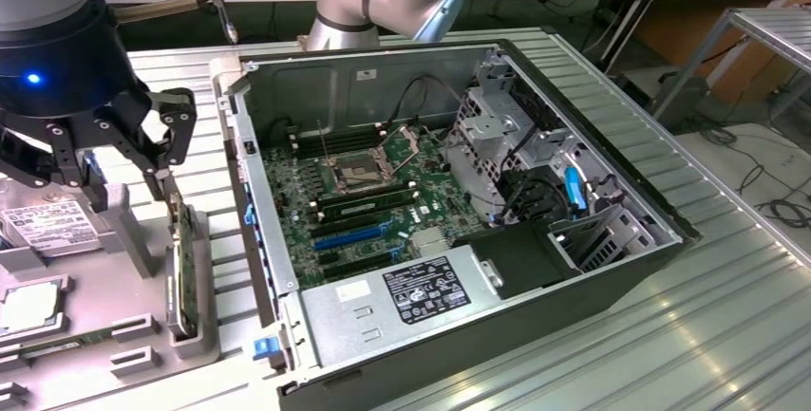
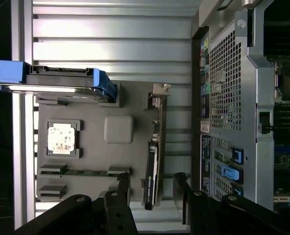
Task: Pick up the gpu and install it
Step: 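Pick up the gpu and move the gpu toward the slot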
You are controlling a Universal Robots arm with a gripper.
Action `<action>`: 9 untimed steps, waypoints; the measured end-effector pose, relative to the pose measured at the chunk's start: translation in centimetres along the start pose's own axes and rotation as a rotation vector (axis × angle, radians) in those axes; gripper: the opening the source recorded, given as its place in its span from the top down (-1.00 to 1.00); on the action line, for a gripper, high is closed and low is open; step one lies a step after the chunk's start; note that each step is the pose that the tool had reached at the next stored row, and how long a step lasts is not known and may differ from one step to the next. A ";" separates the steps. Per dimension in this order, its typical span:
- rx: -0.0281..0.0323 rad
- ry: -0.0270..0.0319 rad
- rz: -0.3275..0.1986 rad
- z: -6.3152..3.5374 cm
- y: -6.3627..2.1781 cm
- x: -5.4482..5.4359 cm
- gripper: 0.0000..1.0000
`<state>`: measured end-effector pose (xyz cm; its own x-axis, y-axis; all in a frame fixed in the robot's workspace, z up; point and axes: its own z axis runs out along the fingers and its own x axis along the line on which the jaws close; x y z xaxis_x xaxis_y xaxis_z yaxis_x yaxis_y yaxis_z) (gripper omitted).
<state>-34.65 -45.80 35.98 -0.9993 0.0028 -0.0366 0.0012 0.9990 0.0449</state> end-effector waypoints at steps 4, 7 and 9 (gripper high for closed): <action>0.0000 0.0000 0.000 0.00 0.00 0.0 0.04; 0.0000 0.0000 0.000 0.00 0.00 0.0 0.04; 0.0000 0.0000 0.000 0.01 0.00 0.0 0.04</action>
<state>-34.66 -45.80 35.97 -0.9993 0.0029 -0.0366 0.0012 0.9990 0.0449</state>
